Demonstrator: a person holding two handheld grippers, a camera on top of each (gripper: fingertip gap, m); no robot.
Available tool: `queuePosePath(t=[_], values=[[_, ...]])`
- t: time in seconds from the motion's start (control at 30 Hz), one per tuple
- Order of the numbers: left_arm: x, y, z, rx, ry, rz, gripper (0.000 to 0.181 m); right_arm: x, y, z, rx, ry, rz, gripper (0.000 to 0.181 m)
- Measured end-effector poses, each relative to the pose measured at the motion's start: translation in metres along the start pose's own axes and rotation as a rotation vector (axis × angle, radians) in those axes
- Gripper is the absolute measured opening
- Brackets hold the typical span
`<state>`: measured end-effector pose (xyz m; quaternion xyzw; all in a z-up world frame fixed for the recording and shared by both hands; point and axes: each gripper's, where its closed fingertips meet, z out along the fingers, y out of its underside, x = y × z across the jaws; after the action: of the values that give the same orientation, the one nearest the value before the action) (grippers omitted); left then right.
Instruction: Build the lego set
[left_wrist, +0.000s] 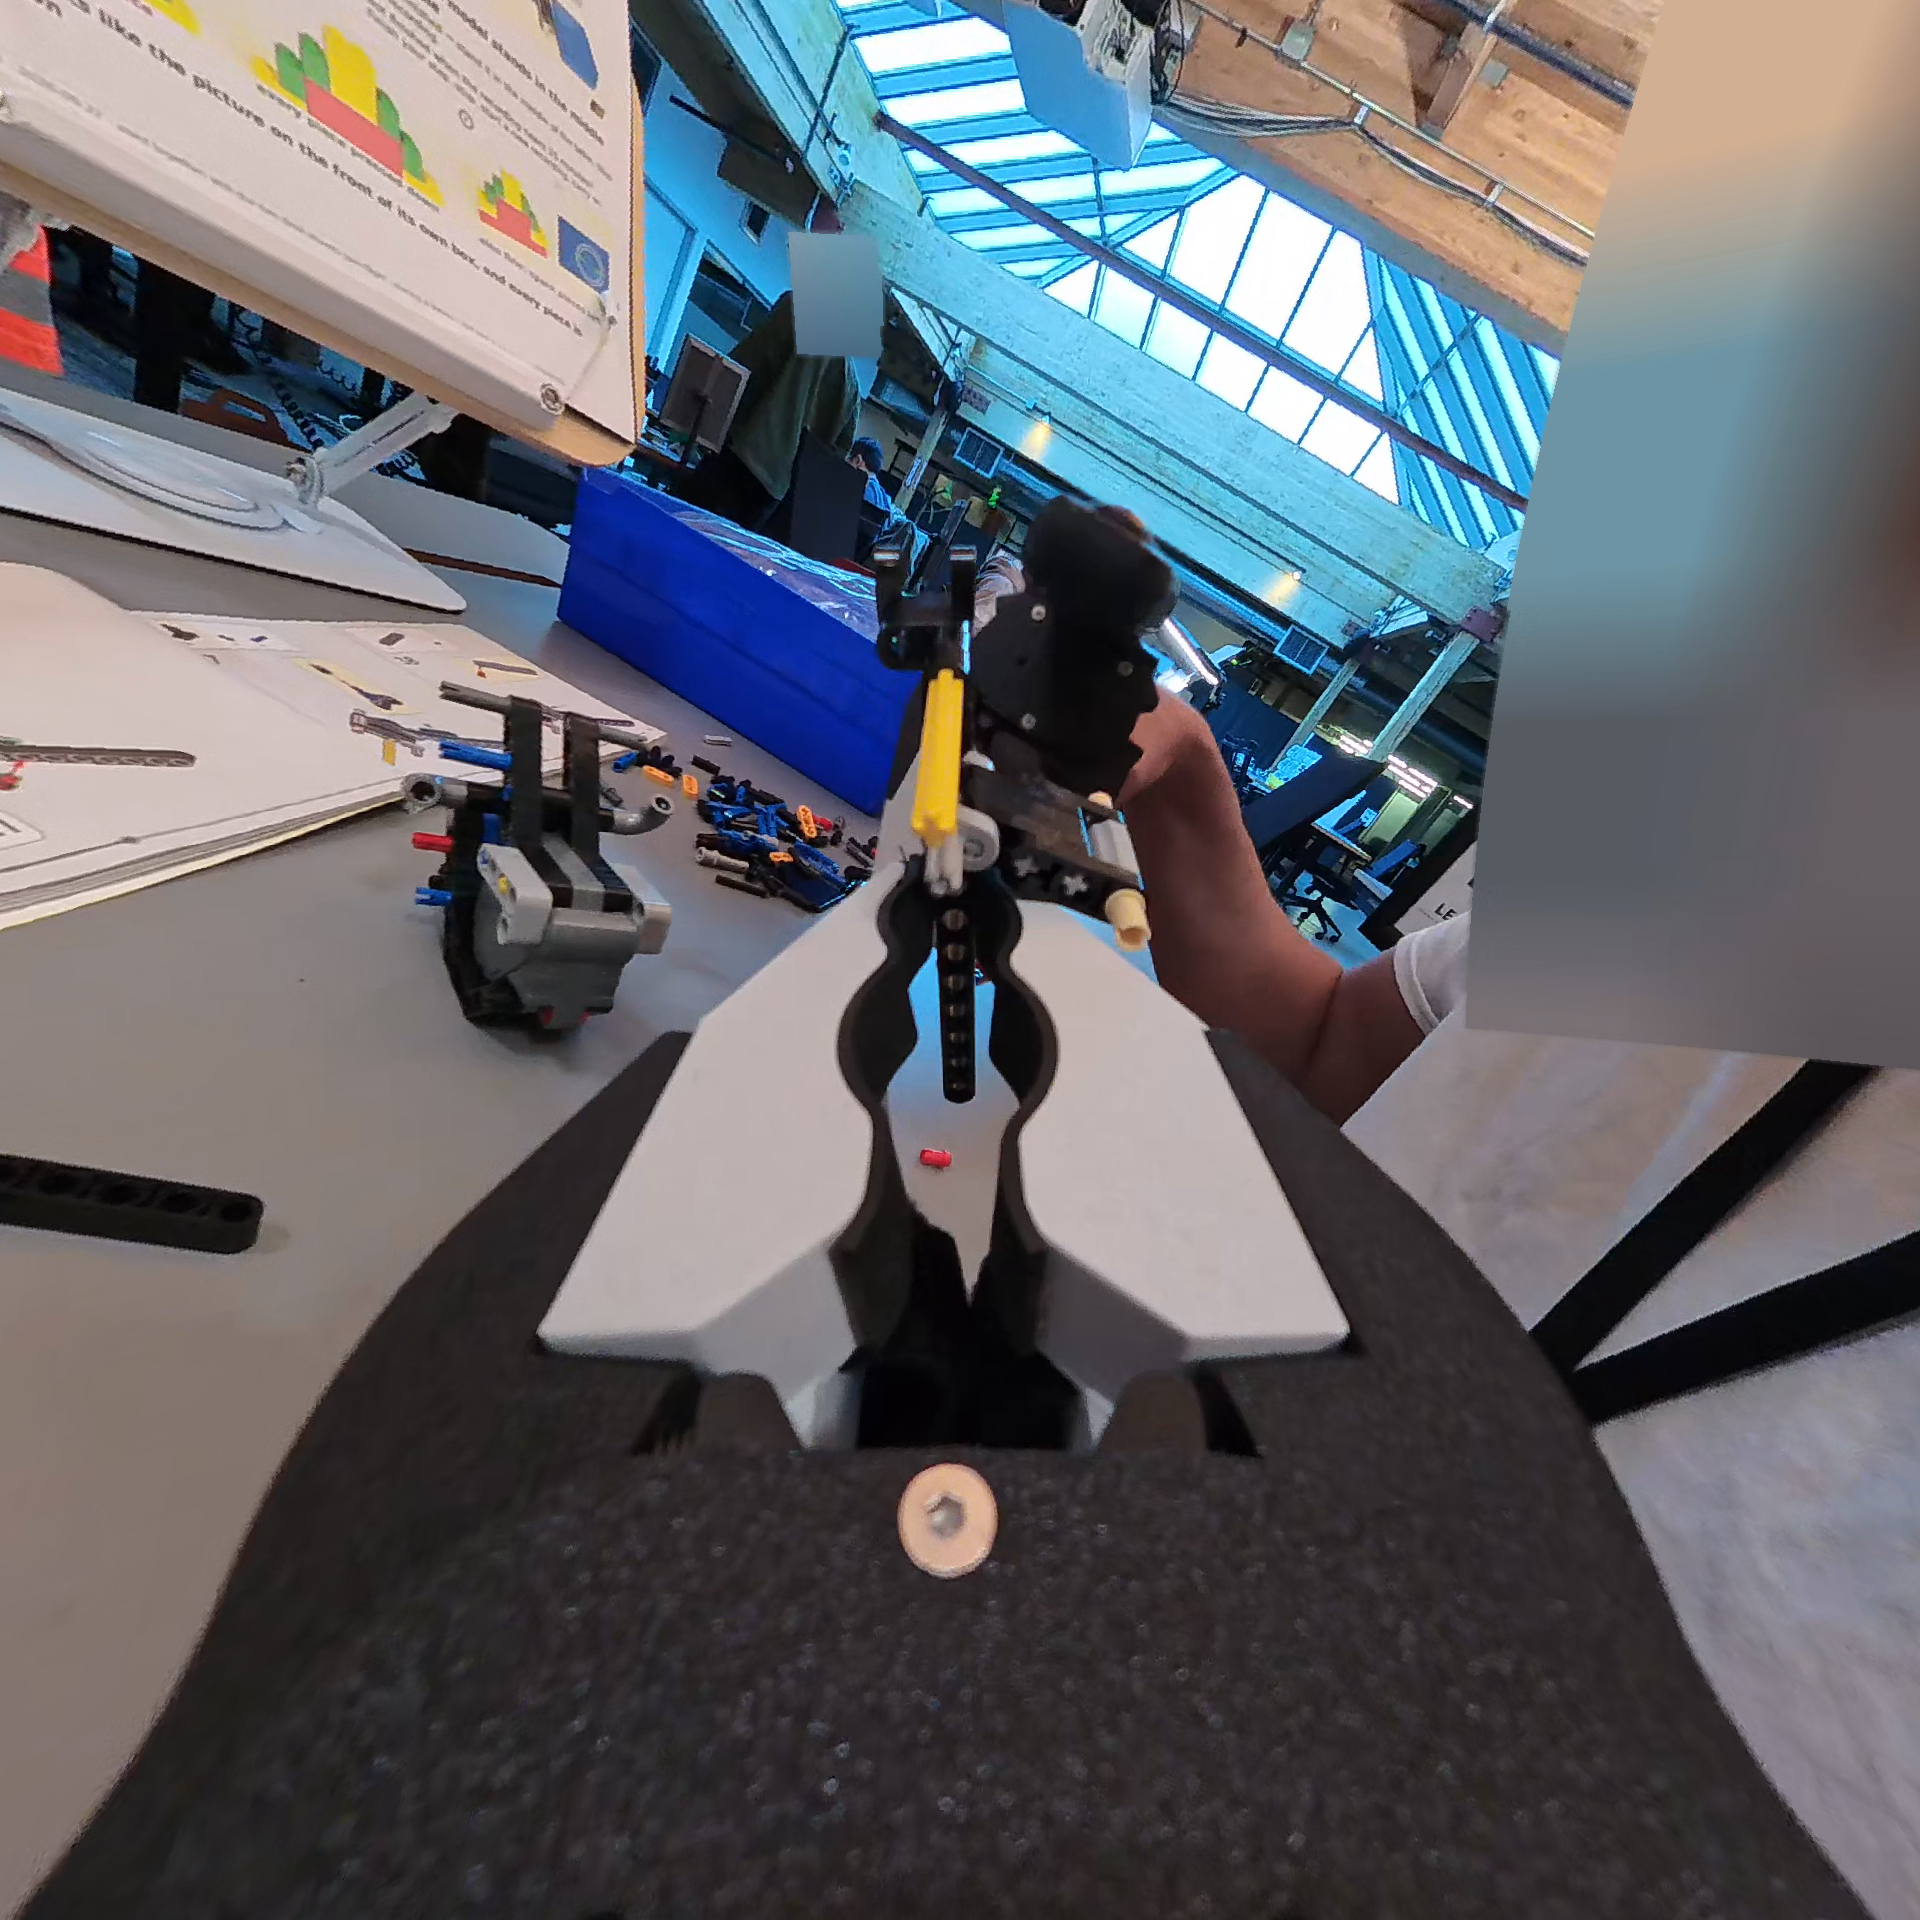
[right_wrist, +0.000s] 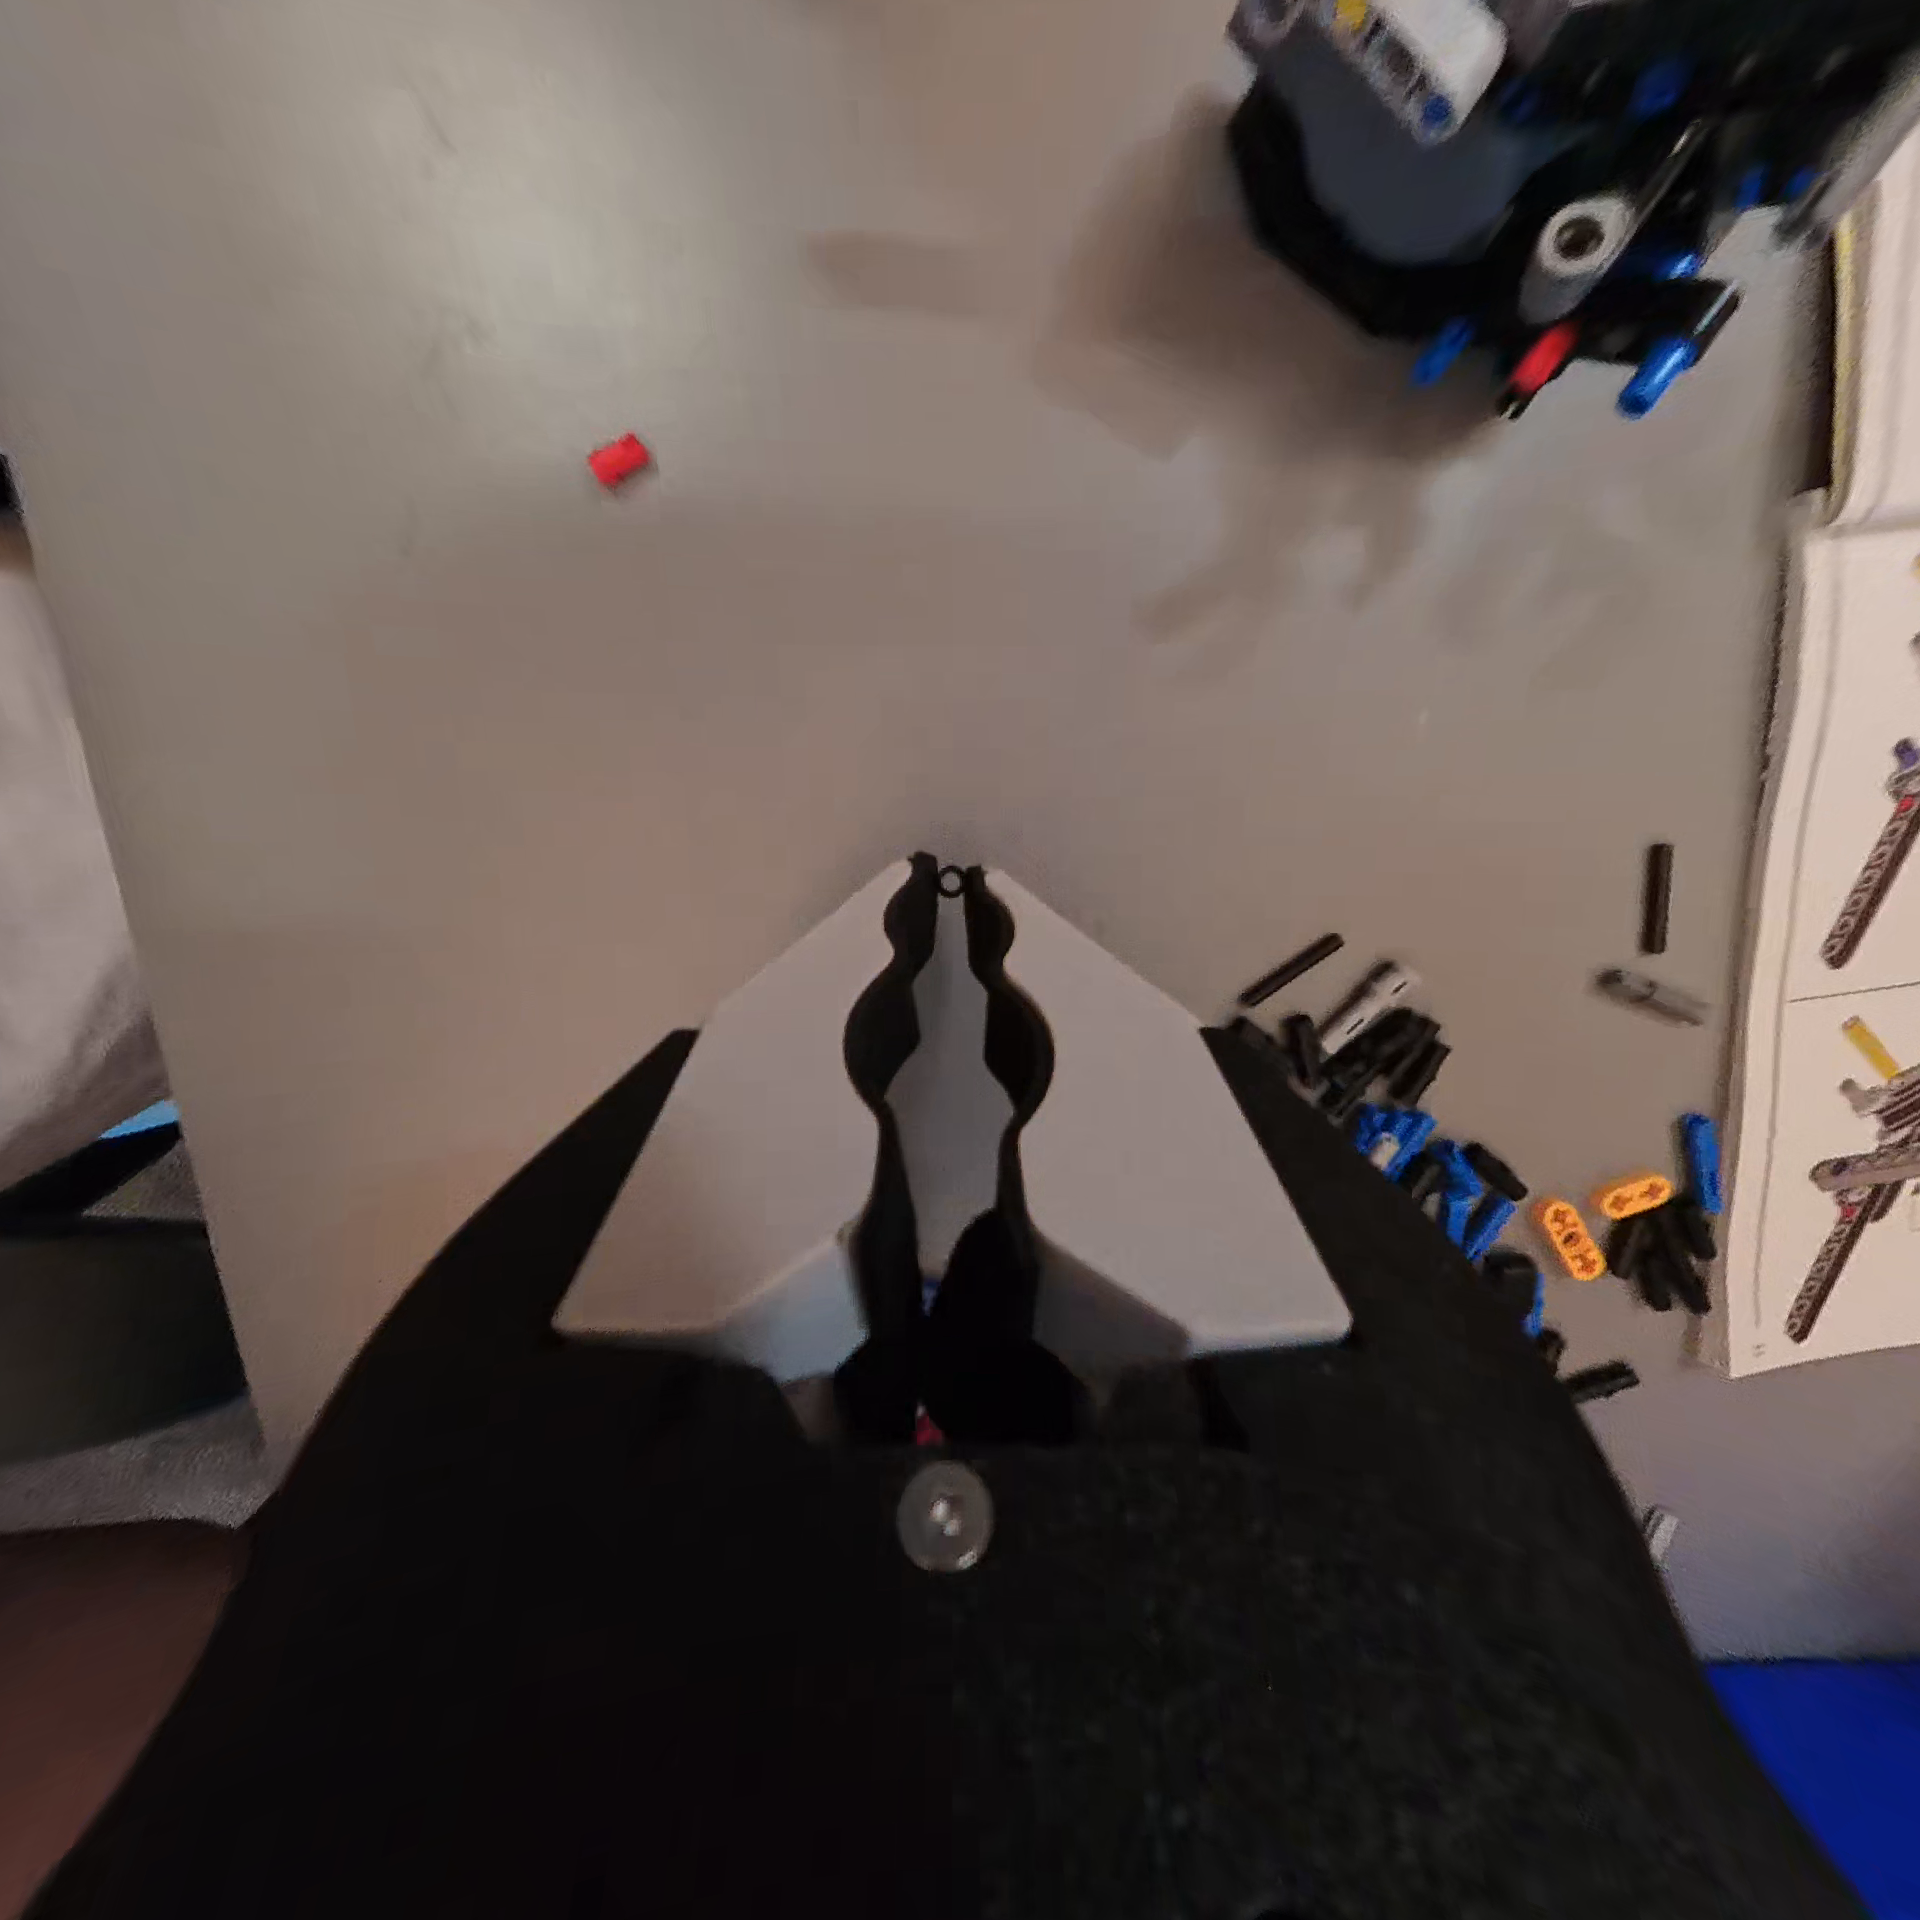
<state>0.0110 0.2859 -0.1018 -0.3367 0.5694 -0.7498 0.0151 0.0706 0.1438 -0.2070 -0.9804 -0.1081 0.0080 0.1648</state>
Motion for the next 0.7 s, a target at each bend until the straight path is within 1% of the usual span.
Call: queuePosePath(t=[0.03, 0.17, 0.27, 0.7], values=[[0.000, 0.000, 0.000, -0.002, 0.000, 0.002, 0.005, 0.000, 0.003, 0.003, -0.022, -0.002, -0.001, 0.004], [0.000, 0.001, 0.001, -0.006, -0.002, 0.007, 0.005, -0.001, 0.006, 0.014, -0.048, -0.014, -0.006, 0.005], [0.000, 0.001, 0.001, -0.006, 0.002, -0.002, 0.005, 0.002, 0.006, 0.014, -0.045, 0.015, -0.024, 0.004], [0.000, 0.001, 0.001, -0.009, 0.008, -0.011, 0.005, -0.001, 0.002, 0.014, -0.018, 0.016, -0.042, 0.006]])
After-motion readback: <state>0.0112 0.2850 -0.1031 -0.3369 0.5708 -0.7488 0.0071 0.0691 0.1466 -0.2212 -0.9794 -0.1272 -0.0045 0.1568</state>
